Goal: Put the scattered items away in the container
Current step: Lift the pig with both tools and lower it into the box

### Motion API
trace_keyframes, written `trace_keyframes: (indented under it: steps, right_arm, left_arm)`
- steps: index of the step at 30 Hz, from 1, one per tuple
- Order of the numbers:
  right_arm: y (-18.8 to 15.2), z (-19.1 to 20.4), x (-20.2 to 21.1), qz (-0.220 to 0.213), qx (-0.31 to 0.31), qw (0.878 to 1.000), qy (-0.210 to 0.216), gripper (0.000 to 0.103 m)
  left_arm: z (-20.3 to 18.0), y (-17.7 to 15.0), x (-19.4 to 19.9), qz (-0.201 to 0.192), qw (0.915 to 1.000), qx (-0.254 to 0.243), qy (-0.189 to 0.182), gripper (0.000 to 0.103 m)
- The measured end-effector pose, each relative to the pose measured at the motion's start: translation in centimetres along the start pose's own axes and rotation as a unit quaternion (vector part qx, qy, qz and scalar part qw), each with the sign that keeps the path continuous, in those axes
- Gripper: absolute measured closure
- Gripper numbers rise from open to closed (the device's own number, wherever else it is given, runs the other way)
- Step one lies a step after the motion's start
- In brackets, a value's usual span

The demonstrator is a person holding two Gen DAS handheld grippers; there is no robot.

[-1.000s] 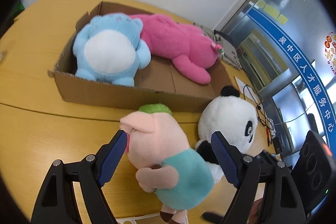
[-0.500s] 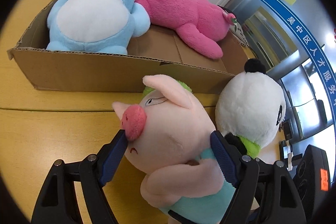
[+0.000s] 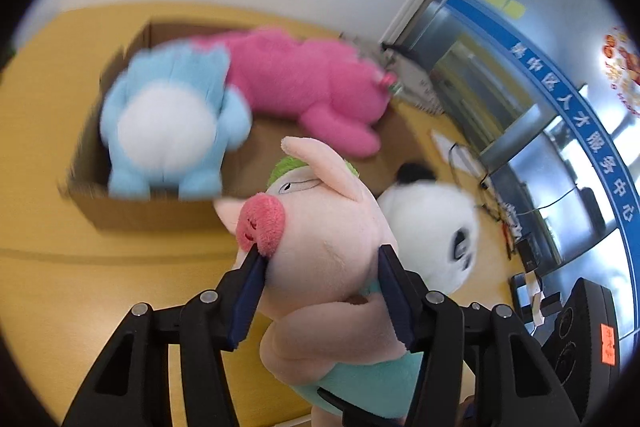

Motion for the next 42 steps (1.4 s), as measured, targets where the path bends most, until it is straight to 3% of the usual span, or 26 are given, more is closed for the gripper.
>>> trace_keyframes:
  steps: [3, 6, 10, 14, 17, 20, 26, 35, 42]
  right_arm:
    - [4.5, -1.9, 4.3, -0.066, 0.001, 0.998, -0.019, 0.03]
    - [10.0, -4.0, 9.1, -0.135, 0.013, 0.989, -0.051, 0.03]
    - [16.7, -6.7, 13.3, -0.193, 0.018, 0.978, -0.079, 0.03]
    - [20.7, -8.6, 13.7, -0.193, -0.003, 0.978, -0.08, 0.03]
    - [21.7, -9.2, 12.3, -0.178, -0.013, 0.98, -0.083, 0.03]
    - [23.2, -9.7, 8.5, -0.158, -0.019, 0.985, -0.072, 0.03]
    - [22.2, -9.3, 1.2, -0.116, -0.04, 0.99, -0.072, 0.03]
    - [15.2, -6.8, -10.9, 0.002, -0.069, 0.996, -0.062, 0.03]
    - [10.5, -5.0, -14.4, 0.052, -0.08, 0.994, -0.058, 0.028]
  left_arm:
    - [-4.6, 5.4, 3.4, -0.042, 0.9969, -0.066, -0.006, 0.05]
    - [-9.5, 11.3, 7.0, -0.087, 0.9865, -0.138, -0.007, 0.05]
    - [-12.6, 16.7, 8.8, -0.104, 0.9766, -0.188, 0.001, 0.05]
    - [-12.0, 19.7, 7.6, -0.095, 0.976, -0.196, -0.003, 0.05]
    - [-10.0, 20.7, 5.6, -0.079, 0.9793, -0.186, 0.0, 0.05]
    - [-7.9, 21.1, 3.0, -0.064, 0.983, -0.172, 0.002, 0.05]
    - [-0.8, 19.9, -3.2, -0.014, 0.9926, -0.12, -0.004, 0.05]
    - [9.0, 12.7, -12.3, 0.075, 0.9965, -0.037, 0.009, 0.051]
    - [11.3, 9.5, -13.7, 0.092, 0.9955, -0.015, -0.017, 0.051]
Point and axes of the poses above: each gripper's, at about its wrist camera, not at the fingertips, and x roughly against the way its jaws point, z to its left, y to its top, the point moved 10 cm from there along -x, roughly the way its jaws point, and after that the axes turned 13 degrees about -y, right-handed, at the moved point
